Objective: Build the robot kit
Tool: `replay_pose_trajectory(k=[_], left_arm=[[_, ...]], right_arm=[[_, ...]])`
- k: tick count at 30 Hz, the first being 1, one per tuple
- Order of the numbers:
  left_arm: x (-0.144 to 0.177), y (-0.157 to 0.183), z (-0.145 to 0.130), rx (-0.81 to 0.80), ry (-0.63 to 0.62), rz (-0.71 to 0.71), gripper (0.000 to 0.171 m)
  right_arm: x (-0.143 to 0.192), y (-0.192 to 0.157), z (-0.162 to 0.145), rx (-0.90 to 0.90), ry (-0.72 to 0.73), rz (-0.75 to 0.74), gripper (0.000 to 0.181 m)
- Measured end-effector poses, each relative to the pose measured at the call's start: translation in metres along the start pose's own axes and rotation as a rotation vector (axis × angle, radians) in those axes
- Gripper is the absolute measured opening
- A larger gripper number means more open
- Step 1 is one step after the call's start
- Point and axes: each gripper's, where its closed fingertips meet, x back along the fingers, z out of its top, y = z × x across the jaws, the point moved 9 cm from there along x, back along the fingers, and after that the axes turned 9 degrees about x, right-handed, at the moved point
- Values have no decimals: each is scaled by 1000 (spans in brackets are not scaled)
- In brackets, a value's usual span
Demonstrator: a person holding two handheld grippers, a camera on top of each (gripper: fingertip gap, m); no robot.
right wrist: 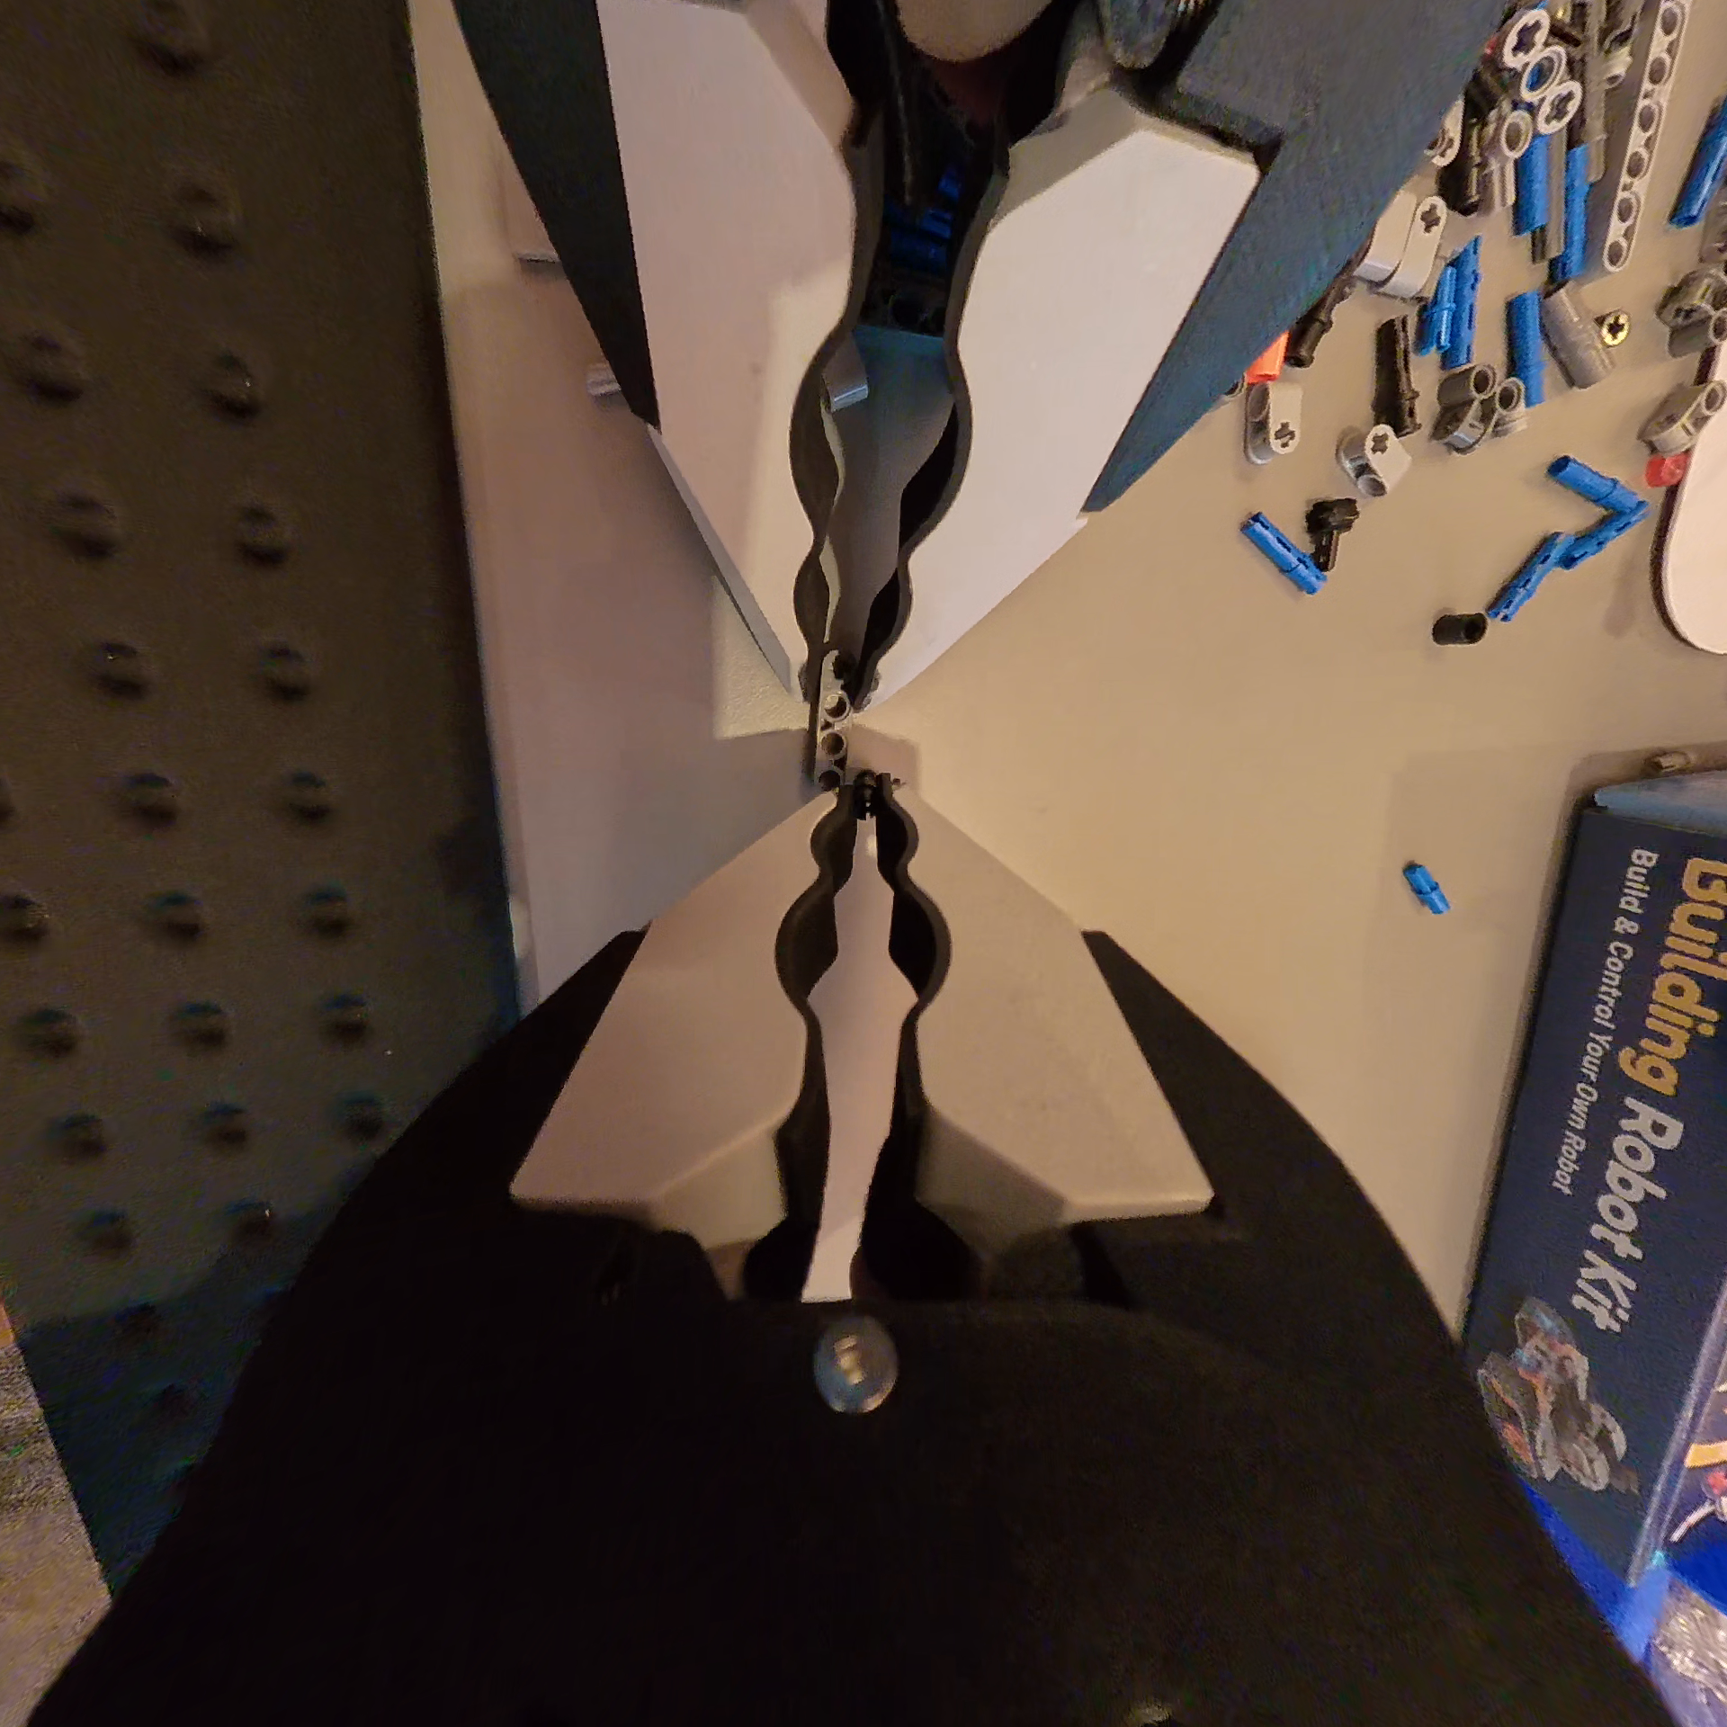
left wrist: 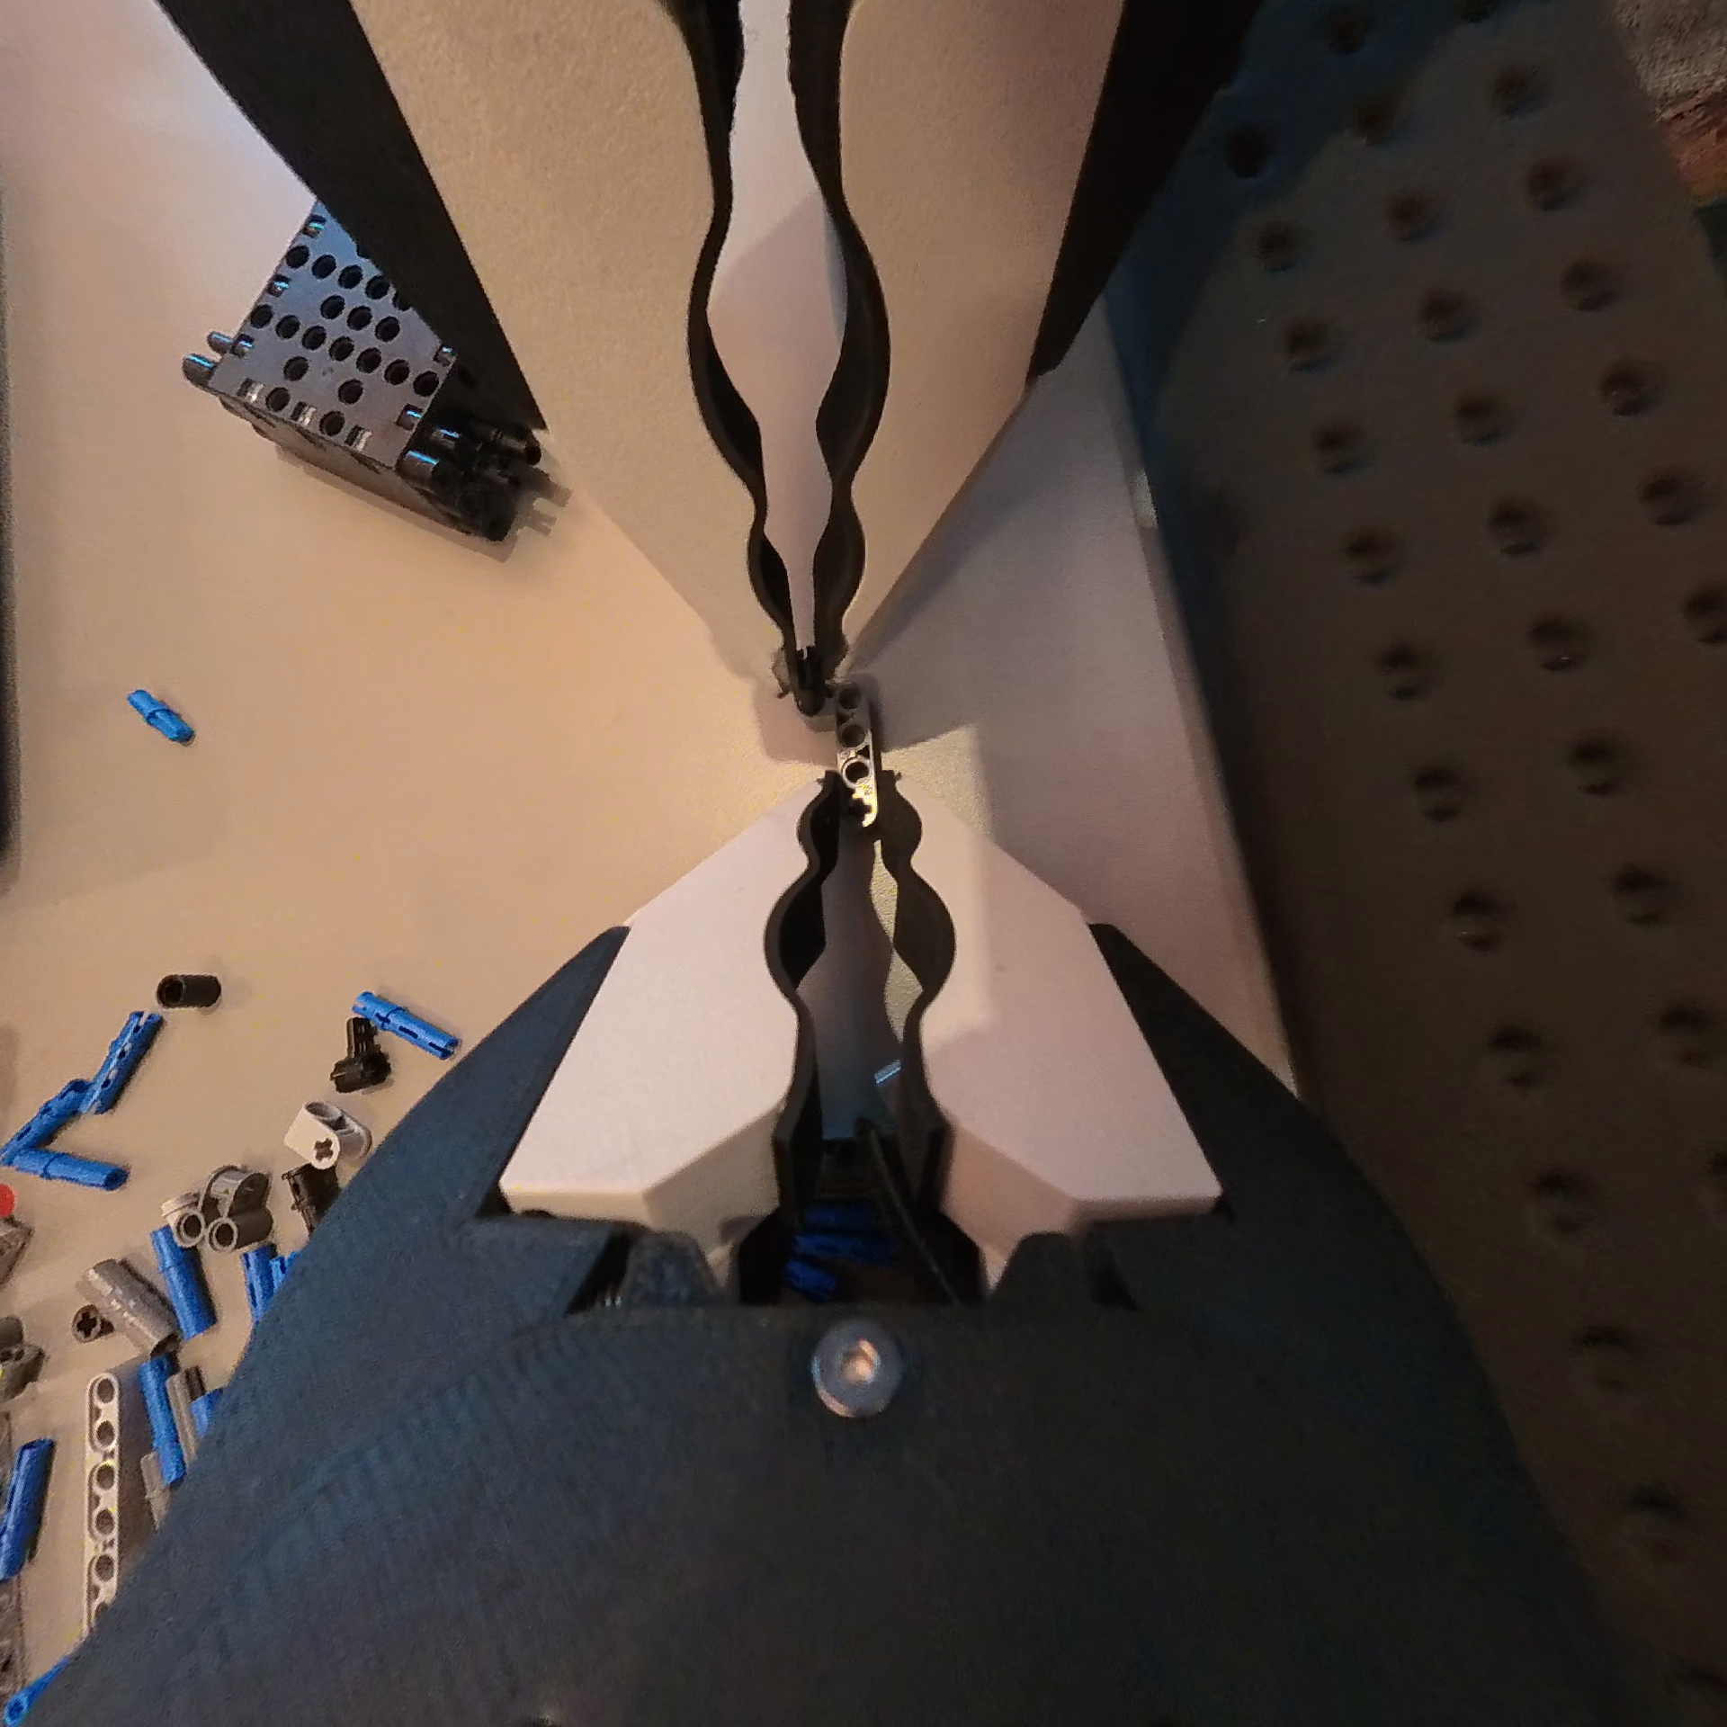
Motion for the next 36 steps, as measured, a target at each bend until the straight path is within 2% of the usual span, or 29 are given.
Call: replay_pose_trajectory(k=[22,27,29,32,36], left_arm=[[1,-1,-1,7,8,-21,6],[2,0,0,-23,11,32,6],[7,-2,1,-13,18,49,13],[21,-6,7,42,91,57,20],[37,-15,13,169,200,36,23]], right_arm=[[-8,12,-4,-85,58,161,2],[-5,8,-7,-115,74,80,3],[2,8,-10,-139,89,13,3],[17,8,-11,-152,129,-116,2],[31,5,-1,-83,131,-303,3]])
